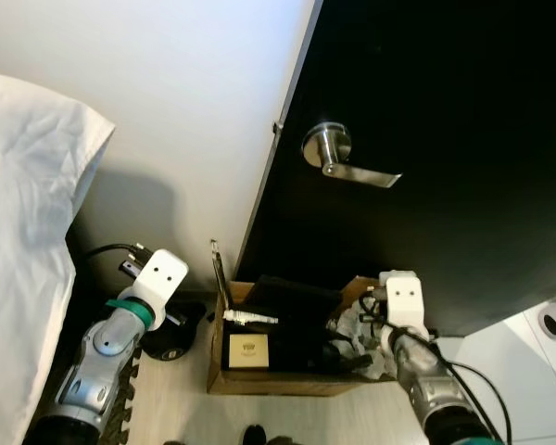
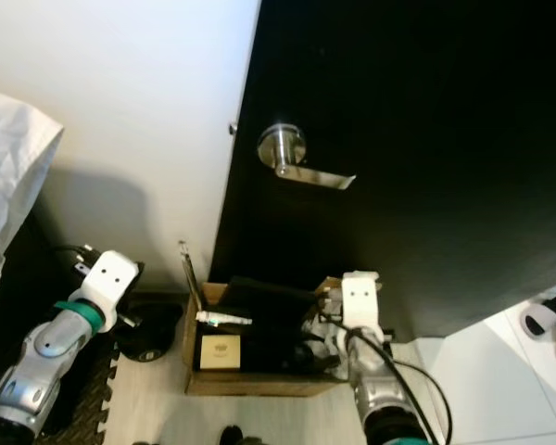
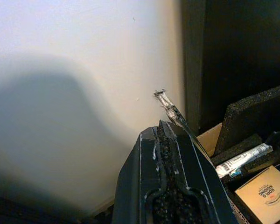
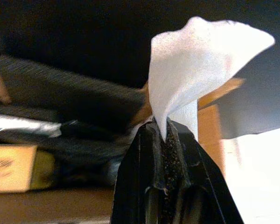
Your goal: Clean up the room
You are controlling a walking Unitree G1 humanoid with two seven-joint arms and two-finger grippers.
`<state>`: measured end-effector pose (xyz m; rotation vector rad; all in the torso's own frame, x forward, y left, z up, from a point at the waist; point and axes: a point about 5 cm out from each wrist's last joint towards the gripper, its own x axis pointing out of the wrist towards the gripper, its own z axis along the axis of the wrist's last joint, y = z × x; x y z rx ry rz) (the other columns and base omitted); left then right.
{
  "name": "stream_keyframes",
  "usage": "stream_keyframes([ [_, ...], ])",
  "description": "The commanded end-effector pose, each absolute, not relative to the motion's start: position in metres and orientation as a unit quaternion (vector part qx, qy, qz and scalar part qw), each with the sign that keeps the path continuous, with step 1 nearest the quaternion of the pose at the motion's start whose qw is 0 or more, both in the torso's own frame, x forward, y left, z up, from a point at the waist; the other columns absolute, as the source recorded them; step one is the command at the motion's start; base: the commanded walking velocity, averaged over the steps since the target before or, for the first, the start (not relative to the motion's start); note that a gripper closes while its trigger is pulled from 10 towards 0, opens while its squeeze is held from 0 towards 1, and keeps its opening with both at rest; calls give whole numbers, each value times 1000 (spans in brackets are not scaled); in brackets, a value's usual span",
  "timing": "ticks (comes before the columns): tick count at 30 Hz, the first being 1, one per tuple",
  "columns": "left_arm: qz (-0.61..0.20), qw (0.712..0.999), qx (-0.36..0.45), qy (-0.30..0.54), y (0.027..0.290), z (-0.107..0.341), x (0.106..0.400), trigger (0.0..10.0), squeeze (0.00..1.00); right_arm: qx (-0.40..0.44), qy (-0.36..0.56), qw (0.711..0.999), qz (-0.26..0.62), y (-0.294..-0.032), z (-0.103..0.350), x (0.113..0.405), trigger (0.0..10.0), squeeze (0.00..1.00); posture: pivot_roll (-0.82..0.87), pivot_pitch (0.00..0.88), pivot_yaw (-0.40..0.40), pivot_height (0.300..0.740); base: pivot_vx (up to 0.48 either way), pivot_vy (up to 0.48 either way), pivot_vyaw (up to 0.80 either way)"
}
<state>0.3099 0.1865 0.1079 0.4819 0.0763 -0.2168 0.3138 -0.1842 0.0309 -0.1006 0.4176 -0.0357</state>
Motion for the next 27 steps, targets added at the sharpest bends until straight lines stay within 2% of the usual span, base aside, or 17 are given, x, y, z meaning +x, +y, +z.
stream_keyframes([
  [1,-114,962,242,53,183,100,308,10000,0,-53,236,970,14,-182,19,305,10000,0,116,163,-173,740,0,0,0],
  [7,-109,962,244,54,182,97,307,10000,0,-71,260,962,44,-174,8,299,10000,0,105,173,-192,740,0,0,0],
  [15,-117,963,236,59,174,93,302,10000,0,-72,269,960,31,-179,4,295,10000,0,94,183,-189,740,0,0,0],
  [16,-121,963,235,61,172,91,301,10000,0,-69,267,961,20,-183,4,295,10000,600,91,184,-185,740,0,0,0],
  [17,-121,963,235,61,172,91,301,10000,0,-69,267,961,20,-183,4,295,10000,600,91,184,-185,740,0,0,0],
  [18,-123,962,234,61,171,91,300,10000,0,-62,261,963,-4,-190,5,295,10000,1000,93,180,-182,740,0,0,0],
  [23,-124,962,235,60,170,92,301,10000,0,-58,253,965,-25,-197,8,296,10000,1000,93,180,-182,740,0,0,0],
  [27,-124,962,237,58,170,93,303,10000,0,-54,226,970,-76,-215,19,302,10000,1000,100,171,-169,740,0,0,0],
])
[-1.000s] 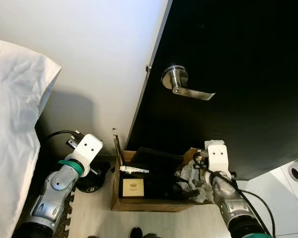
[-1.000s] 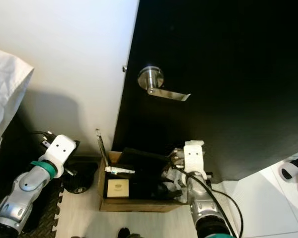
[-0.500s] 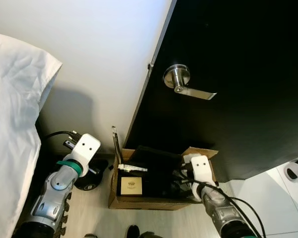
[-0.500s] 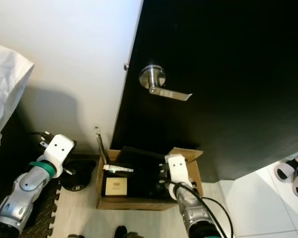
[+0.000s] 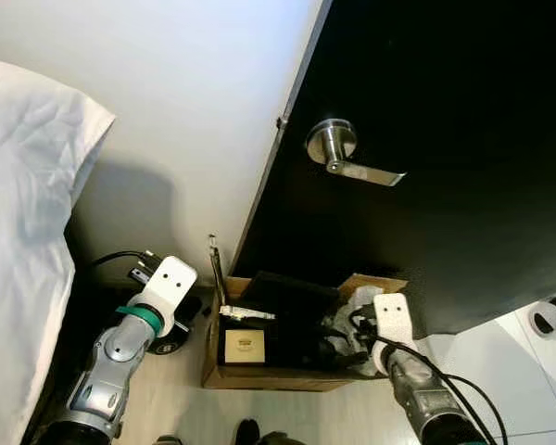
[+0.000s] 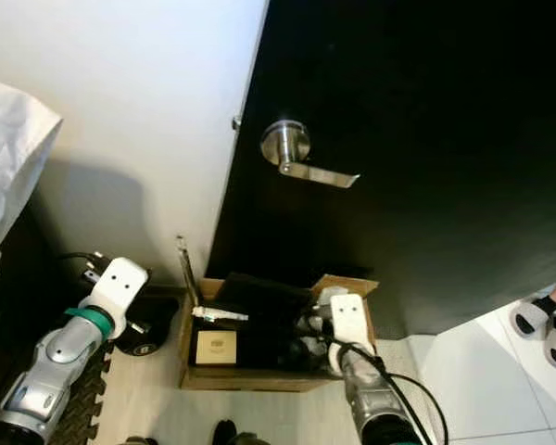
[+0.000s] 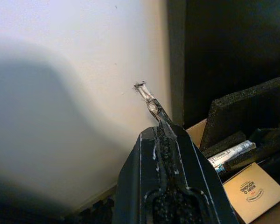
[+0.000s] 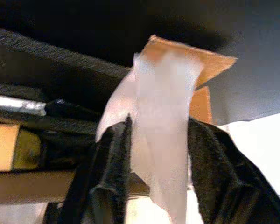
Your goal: Clean up the room
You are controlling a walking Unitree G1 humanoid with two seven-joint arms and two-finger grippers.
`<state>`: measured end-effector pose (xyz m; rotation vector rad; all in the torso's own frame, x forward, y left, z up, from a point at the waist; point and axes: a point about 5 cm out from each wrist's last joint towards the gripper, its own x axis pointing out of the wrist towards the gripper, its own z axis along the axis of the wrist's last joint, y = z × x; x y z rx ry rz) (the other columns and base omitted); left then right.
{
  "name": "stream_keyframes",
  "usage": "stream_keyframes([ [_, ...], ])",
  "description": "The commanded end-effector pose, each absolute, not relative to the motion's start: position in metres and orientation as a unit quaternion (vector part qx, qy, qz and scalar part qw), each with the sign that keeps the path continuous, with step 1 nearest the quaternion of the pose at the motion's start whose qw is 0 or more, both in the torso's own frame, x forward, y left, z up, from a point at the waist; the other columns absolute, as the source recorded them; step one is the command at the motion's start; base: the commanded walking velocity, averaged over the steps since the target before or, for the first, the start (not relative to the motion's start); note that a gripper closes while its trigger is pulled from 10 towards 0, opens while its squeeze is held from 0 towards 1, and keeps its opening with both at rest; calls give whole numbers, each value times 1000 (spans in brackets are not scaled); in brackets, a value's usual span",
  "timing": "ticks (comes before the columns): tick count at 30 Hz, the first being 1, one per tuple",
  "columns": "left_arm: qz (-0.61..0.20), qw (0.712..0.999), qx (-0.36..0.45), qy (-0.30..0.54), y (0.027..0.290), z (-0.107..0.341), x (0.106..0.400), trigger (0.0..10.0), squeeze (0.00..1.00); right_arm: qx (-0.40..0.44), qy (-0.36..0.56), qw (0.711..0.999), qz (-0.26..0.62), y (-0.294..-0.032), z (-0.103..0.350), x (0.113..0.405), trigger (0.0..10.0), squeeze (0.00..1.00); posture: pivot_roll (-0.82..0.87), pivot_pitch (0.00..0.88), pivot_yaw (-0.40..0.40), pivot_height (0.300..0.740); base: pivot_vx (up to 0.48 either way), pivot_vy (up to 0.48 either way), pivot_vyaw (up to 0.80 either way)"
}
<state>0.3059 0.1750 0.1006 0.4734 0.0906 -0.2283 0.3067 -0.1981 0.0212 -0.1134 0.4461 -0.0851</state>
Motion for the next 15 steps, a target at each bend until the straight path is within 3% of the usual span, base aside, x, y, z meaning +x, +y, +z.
stream_keyframes([
  [1,-124,962,237,58,170,93,303,10000,0,-54,226,970,-76,-215,19,302,10000,1000,100,171,-169,740,0,0,0],
  [5,-119,963,234,57,171,94,304,10000,0,-61,215,970,-94,-220,24,306,10000,1000,103,161,-162,740,0,0,0],
  [6,-119,963,233,57,171,94,304,10000,0,-62,214,970,-95,-220,24,306,10000,204,104,155,-157,740,0,0,0],
  [7,-119,964,233,57,171,94,305,10000,0,-62,213,970,-97,-219,24,306,10000,0,108,149,-151,740,0,0,0],
  [15,-98,967,228,54,173,95,306,10000,0,-67,216,969,-100,-216,21,305,10000,0,127,113,-133,740,0,0,0],
])
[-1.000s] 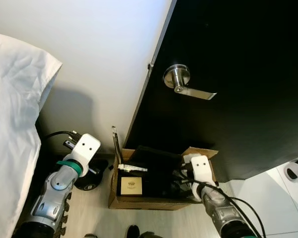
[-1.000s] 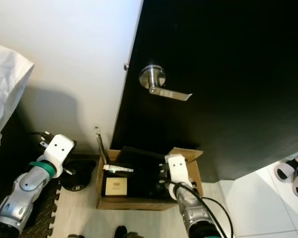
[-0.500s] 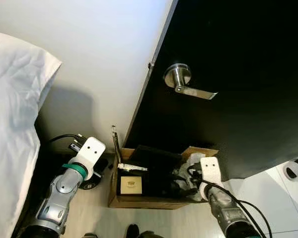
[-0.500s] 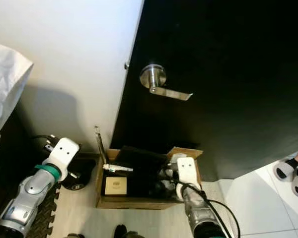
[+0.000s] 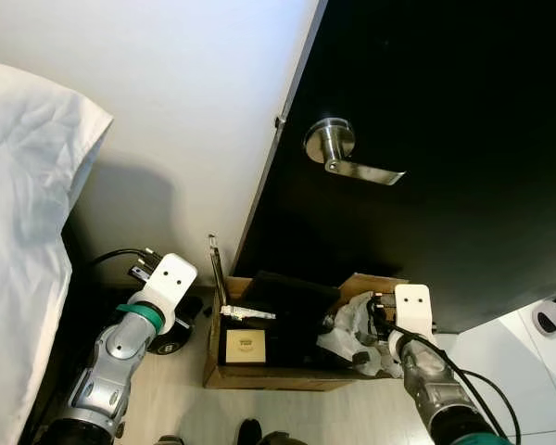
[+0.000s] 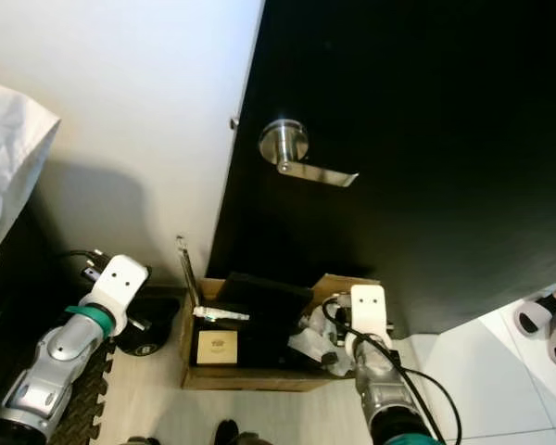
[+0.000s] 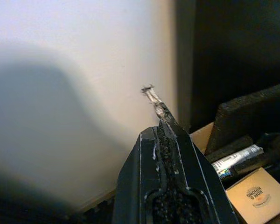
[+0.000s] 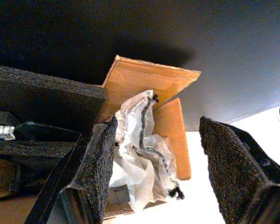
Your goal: Clean up the room
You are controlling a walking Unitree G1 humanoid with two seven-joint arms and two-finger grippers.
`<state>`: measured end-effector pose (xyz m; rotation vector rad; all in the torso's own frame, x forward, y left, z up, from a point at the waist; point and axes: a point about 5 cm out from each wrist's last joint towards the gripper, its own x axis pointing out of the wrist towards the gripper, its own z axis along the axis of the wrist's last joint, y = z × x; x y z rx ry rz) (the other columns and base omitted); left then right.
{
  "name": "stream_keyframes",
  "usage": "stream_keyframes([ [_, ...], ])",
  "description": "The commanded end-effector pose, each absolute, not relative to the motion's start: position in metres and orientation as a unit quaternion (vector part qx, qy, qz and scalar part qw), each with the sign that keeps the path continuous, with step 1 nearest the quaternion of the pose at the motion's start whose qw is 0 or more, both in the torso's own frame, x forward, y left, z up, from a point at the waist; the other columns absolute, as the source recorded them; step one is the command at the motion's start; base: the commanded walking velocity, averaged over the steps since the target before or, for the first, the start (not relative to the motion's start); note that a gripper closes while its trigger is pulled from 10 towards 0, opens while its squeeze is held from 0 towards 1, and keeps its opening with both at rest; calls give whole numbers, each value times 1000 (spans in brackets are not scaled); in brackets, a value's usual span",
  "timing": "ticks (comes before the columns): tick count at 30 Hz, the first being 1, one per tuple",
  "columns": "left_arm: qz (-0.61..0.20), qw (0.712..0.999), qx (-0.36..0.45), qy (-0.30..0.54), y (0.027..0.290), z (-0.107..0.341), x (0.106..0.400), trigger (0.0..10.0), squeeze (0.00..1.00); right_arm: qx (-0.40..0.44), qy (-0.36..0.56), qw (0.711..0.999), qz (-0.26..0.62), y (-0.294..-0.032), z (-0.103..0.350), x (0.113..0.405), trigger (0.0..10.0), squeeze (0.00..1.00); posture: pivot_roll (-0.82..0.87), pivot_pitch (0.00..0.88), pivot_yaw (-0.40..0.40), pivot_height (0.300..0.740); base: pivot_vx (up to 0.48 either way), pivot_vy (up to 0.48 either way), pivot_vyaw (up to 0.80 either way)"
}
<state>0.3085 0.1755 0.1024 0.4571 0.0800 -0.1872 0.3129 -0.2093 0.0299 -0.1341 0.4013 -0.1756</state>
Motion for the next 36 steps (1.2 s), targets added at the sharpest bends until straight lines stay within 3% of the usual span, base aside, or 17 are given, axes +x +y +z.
stream_keyframes([
  [1,-80,971,220,55,176,95,306,10000,0,-78,210,971,-82,-210,23,307,10000,0,129,112,-128,740,0,0,0],
  [7,21,987,126,98,195,82,296,10000,0,-69,164,984,20,-164,34,317,10000,0,154,69,-105,740,0,0,0],
  [14,69,989,105,80,218,87,283,10000,0,-61,118,988,81,-125,52,328,10000,0,186,43,-73,740,0,0,0],
  [20,61,992,107,37,216,101,287,10000,0,-53,105,991,58,-126,58,330,10000,0,201,21,-69,740,0,0,0],
  [26,52,994,97,16,211,109,293,10000,0,-17,94,995,-1,-141,56,322,10000,0,204,0,-17,740,0,0,0],
  [36,49,994,94,1,212,116,296,10000,0,-32,100,994,-21,-143,51,316,10000,0,206,0,12,740,0,0,0],
])
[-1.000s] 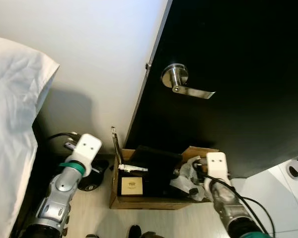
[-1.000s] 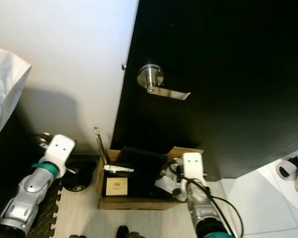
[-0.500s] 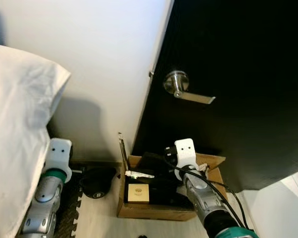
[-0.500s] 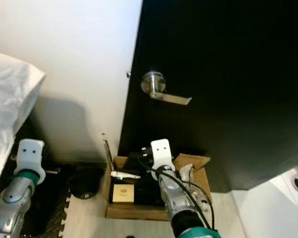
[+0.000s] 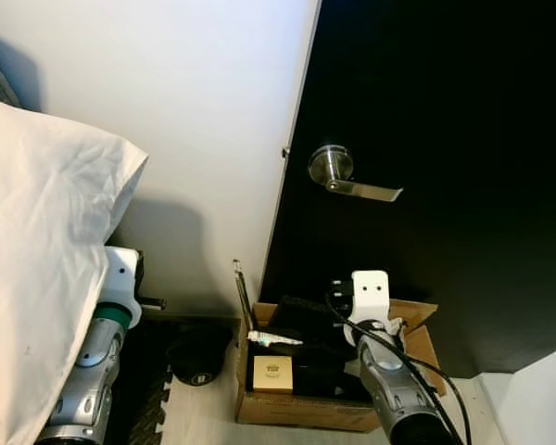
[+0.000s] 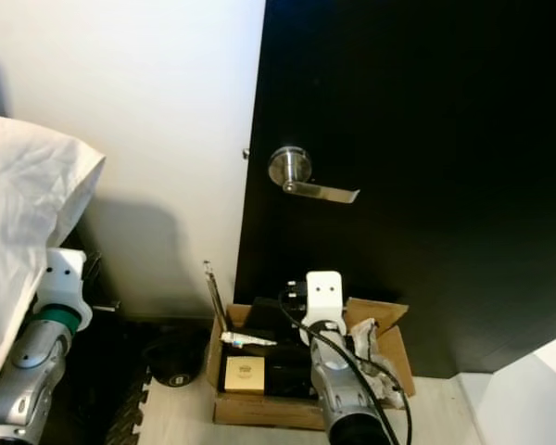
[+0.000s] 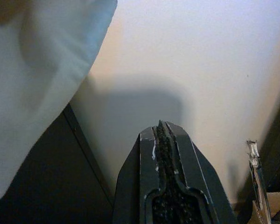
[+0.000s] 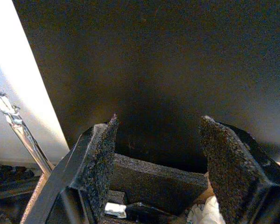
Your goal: Clean up the room
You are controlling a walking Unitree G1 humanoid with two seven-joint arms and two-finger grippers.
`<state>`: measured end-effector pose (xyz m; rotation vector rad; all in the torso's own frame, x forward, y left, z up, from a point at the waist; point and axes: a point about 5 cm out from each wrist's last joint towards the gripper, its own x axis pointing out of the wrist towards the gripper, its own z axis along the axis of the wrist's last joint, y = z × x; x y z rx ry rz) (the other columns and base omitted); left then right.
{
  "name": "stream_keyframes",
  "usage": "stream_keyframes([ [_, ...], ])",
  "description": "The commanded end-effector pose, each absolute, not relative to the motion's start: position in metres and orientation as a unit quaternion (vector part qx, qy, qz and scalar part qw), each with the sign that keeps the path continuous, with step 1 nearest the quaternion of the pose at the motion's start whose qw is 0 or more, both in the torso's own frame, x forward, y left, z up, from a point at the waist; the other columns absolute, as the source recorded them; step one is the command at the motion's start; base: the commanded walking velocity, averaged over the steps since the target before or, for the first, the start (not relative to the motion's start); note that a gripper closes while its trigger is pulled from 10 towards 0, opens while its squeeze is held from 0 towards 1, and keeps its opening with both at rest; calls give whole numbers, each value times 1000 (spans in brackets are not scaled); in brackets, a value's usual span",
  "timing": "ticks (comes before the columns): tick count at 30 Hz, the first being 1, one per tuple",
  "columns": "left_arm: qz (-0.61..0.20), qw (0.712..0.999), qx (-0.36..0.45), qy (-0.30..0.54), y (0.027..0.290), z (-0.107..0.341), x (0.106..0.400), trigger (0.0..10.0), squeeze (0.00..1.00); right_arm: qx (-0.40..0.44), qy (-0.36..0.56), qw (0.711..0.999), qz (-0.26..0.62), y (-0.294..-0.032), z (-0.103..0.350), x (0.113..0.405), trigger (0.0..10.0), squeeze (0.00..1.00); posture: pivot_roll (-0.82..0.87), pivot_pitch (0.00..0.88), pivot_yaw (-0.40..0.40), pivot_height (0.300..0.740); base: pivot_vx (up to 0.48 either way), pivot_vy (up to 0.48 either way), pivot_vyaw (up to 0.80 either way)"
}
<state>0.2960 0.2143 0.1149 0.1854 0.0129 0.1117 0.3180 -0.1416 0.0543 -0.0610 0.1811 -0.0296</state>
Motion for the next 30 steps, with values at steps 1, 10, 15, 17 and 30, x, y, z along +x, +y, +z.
stream_keyframes([
  [1,48,994,97,-4,212,118,297,10000,0,-31,102,994,-23,-143,50,317,10000,0,216,0,10,740,0,0,0],
  [10,65,995,81,14,220,113,293,10000,0,3,85,996,-30,-141,55,316,10000,0,223,0,-20,740,0,0,0],
  [15,51,996,75,20,213,106,287,10000,0,-10,85,996,-30,-143,55,313,10000,0,214,0,-25,740,0,0,0],
  [17,49,996,69,20,210,105,288,10000,0,-18,79,996,-30,-143,56,312,10000,0,195,0,-26,740,0,0,0],
  [30,33,997,69,15,202,109,293,10000,0,-29,81,996,-26,-143,57,312,10000,0,194,0,-33,740,0,0,0],
])
